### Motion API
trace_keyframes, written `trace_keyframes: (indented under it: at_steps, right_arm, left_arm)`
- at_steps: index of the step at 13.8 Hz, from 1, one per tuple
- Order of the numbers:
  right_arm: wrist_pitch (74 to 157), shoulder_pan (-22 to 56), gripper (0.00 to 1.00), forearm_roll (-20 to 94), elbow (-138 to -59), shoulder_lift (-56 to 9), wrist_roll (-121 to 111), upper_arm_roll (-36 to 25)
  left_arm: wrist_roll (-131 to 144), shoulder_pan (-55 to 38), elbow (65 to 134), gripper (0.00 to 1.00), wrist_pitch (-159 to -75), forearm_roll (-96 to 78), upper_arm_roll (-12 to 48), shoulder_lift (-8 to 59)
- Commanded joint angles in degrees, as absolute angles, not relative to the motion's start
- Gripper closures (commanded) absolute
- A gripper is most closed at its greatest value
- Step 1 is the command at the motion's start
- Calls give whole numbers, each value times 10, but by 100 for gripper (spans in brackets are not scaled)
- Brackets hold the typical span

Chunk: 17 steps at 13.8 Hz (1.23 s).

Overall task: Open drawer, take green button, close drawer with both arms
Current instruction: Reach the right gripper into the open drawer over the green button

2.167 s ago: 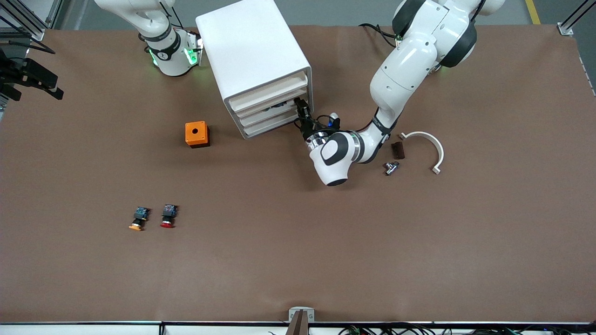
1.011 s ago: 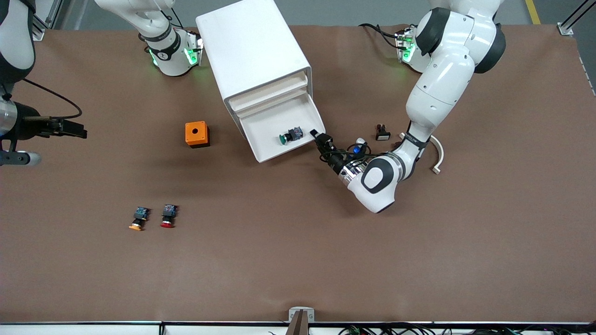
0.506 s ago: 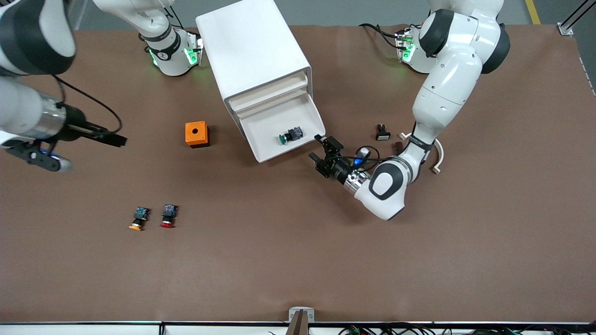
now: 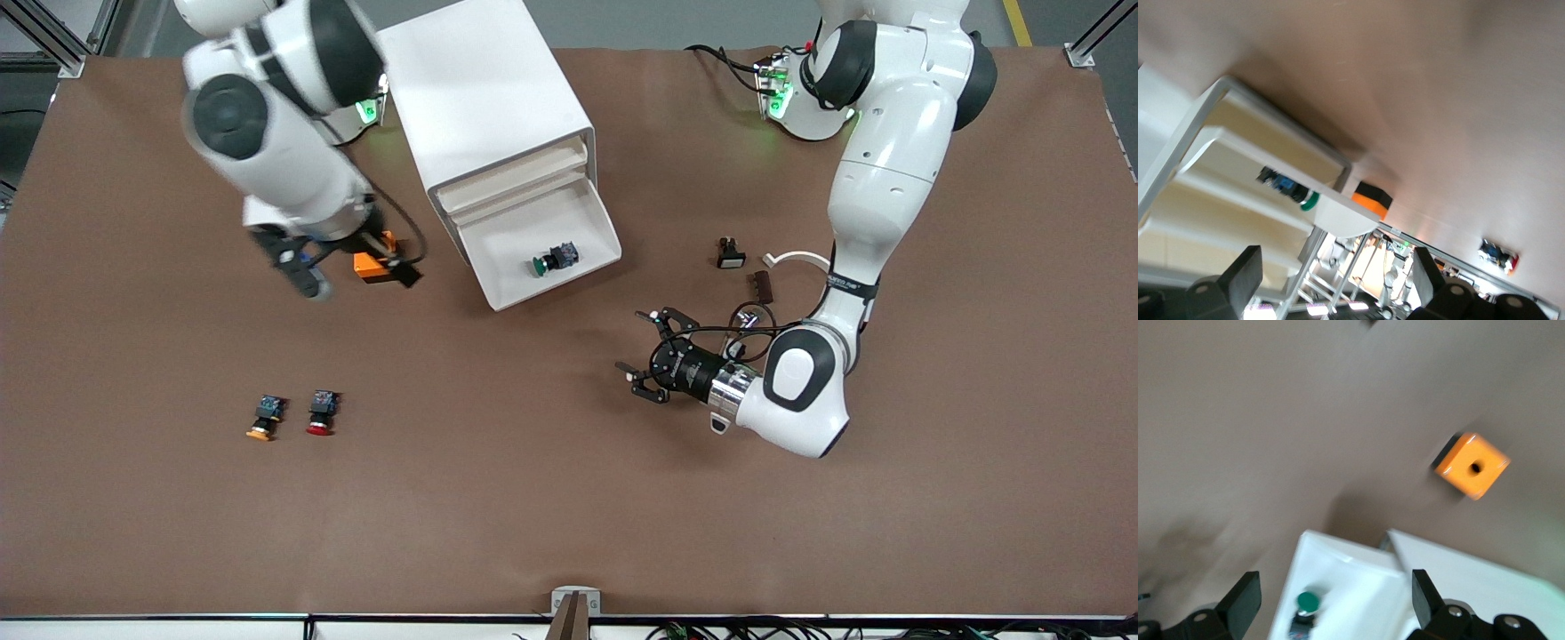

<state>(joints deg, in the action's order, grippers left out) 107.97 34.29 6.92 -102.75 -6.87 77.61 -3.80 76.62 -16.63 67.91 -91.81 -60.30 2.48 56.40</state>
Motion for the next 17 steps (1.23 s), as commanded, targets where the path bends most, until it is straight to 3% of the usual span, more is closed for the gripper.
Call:
trace_keyframes:
  at_steps: [1,6,11,17]
  right_arm:
    - [1141,408,0,69,-1049,-89,873,-47]
    - [1194,482,0,52,-1029,-176,978,-48]
    - [1216,519,0,50,-1005,-235,1029,-47]
    - [1246,548,1,56,-978,-298,1053,-47]
  left_arm:
    - [686,-213,687,1,-958,-559,-11,523]
    - [600,-232,689,1,-1019,-419,-10,476]
    - [589,-258,691,1,-1103,-302,-9,474]
    - [590,-261,692,1,-1111,-281,-6,475]
